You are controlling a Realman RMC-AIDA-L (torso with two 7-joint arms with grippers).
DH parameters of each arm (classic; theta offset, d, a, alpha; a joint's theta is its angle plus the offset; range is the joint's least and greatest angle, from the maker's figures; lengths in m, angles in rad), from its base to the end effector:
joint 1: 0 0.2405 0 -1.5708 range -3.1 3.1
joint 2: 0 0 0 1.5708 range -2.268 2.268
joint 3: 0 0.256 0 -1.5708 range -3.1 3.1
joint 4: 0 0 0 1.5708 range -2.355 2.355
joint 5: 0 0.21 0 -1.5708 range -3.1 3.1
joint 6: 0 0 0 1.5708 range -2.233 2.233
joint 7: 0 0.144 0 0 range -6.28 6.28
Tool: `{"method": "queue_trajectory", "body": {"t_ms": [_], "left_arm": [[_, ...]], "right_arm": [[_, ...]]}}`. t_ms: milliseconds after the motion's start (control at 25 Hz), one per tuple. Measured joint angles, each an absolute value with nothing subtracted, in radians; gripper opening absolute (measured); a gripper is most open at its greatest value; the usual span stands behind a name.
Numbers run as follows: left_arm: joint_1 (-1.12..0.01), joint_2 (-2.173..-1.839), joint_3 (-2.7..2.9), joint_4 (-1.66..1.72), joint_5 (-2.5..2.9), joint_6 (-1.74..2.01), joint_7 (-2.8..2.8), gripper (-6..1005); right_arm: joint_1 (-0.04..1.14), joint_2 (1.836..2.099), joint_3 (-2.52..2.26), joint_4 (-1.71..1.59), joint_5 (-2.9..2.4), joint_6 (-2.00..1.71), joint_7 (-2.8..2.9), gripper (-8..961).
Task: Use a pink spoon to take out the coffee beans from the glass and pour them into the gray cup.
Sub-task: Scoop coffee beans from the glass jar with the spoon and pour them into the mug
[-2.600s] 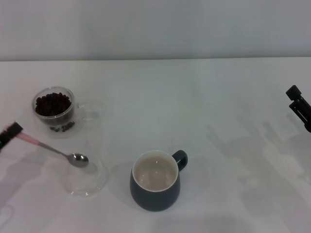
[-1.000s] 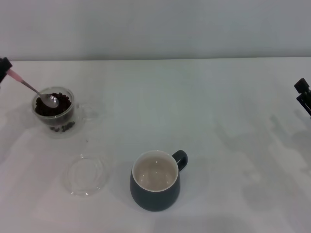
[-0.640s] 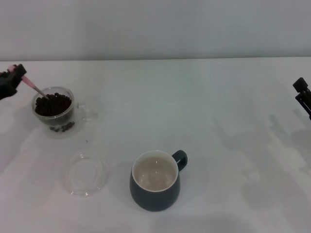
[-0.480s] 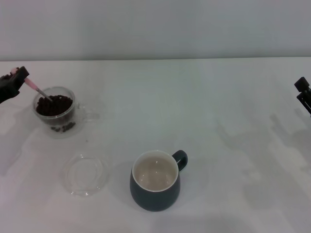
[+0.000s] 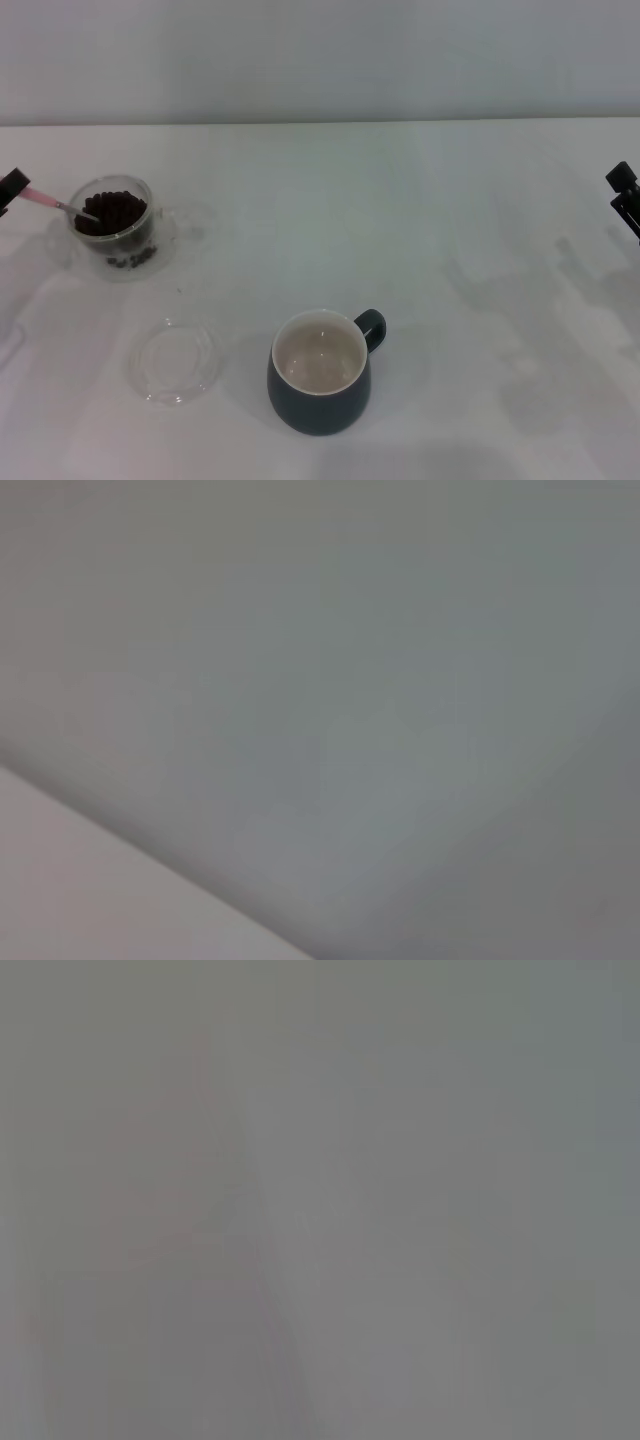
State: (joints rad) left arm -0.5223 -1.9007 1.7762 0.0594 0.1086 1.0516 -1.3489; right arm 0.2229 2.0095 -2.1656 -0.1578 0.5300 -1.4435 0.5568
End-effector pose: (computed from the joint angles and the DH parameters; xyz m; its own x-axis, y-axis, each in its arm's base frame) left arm -0.3551 0.3602 0.0292 0.1115 0.3900 0.9140 0.9841 -0.1714 -0.0469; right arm 0.3584 0.2565 0.0184 0.4718 0.0721 -0.8788 -0.8433 -0.2540 -0.4736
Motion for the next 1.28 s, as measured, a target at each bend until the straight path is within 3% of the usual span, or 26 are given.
{"method": "queue_trajectory", "body": {"t_ms": [1280], "left_arm": [[-0.434, -1.870, 1.739, 0.061, 0.099, 1.217, -1.559, 136]], "right_arm": [[0.221, 2.011, -2.178, -0.167, 0.523, -1.448, 0.559, 861]]}}
